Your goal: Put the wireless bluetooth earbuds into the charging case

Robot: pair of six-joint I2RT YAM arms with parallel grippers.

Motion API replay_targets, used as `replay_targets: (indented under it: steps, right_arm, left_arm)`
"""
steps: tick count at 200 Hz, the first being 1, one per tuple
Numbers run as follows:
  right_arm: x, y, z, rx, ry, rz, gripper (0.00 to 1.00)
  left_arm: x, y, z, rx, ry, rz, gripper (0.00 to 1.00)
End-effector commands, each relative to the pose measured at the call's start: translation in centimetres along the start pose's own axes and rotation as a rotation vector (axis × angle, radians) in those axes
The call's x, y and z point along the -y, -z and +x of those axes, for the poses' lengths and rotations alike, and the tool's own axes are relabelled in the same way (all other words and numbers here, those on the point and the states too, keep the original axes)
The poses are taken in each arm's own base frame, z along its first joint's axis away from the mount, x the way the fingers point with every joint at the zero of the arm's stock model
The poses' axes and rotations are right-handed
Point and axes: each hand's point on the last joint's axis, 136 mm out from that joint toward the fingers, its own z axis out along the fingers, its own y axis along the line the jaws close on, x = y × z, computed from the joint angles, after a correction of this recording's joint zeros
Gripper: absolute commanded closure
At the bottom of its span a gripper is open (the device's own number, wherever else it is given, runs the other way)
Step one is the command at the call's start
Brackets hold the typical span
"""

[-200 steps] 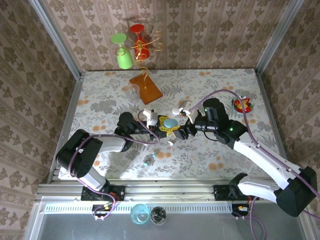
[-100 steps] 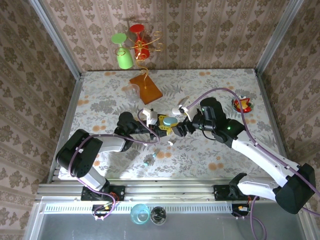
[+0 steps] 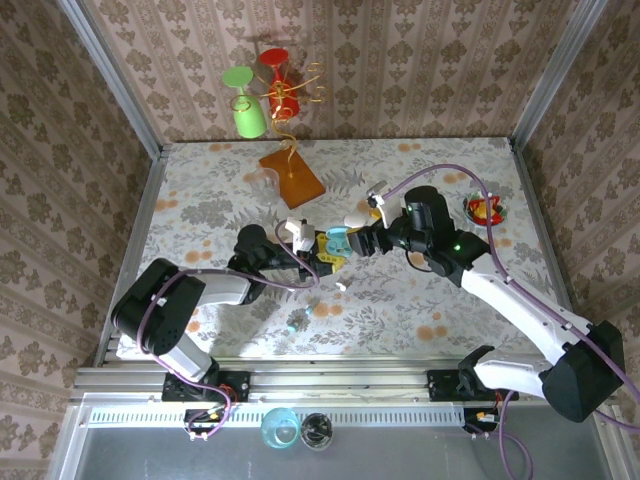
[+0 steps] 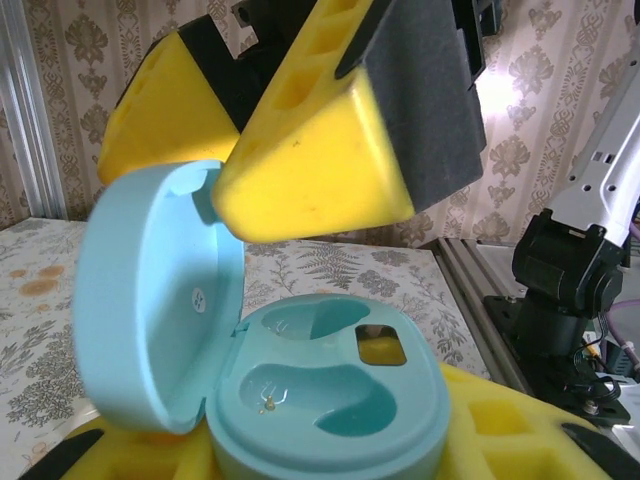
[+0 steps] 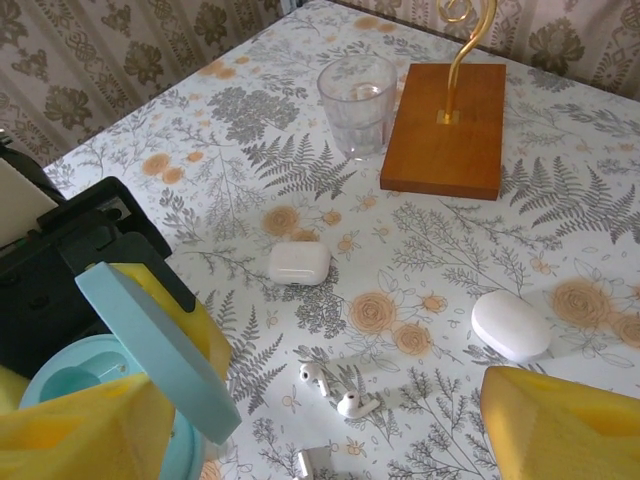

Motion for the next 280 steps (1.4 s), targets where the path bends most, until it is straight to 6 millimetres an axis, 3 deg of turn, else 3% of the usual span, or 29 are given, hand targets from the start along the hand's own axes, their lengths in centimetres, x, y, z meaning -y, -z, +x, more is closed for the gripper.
replay_targets:
  steps: [1,37,74,94,104,112,133,198,236,280]
  right_arm:
    - [-1.0,1.1,-2.4,0.079,-0.001,-0.055,0.18]
    - [-2.4,2.9,-3.2,0.168,-0.043,-0.140,0.17]
    - [-0.5,2.9,-1.7,0.172,-0.280,-0.094,0.22]
    - [0.7,1.3,0.9,0.093,-0.449,-0.045,0.25]
    - [0.6,0.4,2.3,0.039,-0.518,-0.047,0.26]
    - [0.3,-0.3,3.3,0.015,-0.572,-0.052,0.26]
    - [-0.9,-2.1,5.6,-0.039,-0.670,-0.090,0.29]
    - [-6.4,-8.6,13.6,-0.389,-0.670,-0.155,0.45]
    - [-8.4,-11.5,16.2,-0.515,-0.645,-0.156,0.59]
    - [-10.3,-13.2,17.9,-0.629,-0.641,-0.213,0.67]
  left_arm:
    - [0.3,0.6,-0.9,0.022,-0.053,0.009,0.65]
    - [-1.7,1.7,-0.5,0.020,-0.048,-0.067,0.64]
    - [-3.8,3.2,-1.2,0.030,-0.083,-0.159,0.64]
    - [-5.3,4.4,-1.5,0.036,-0.098,-0.226,0.64]
    - [-5.7,4.6,-1.7,0.039,-0.102,-0.240,0.64]
    - [-6.9,5.9,-2.0,0.043,-0.110,-0.289,0.65]
    - [-7.9,6.9,-2.5,0.050,-0.123,-0.339,0.65]
    - [-9.2,9.2,-3.9,0.075,-0.153,-0.456,0.65]
    - [-9.5,10.7,-4.4,0.086,-0.147,-0.503,0.65]
    - [-9.2,11.1,-4.4,0.087,-0.147,-0.509,0.65]
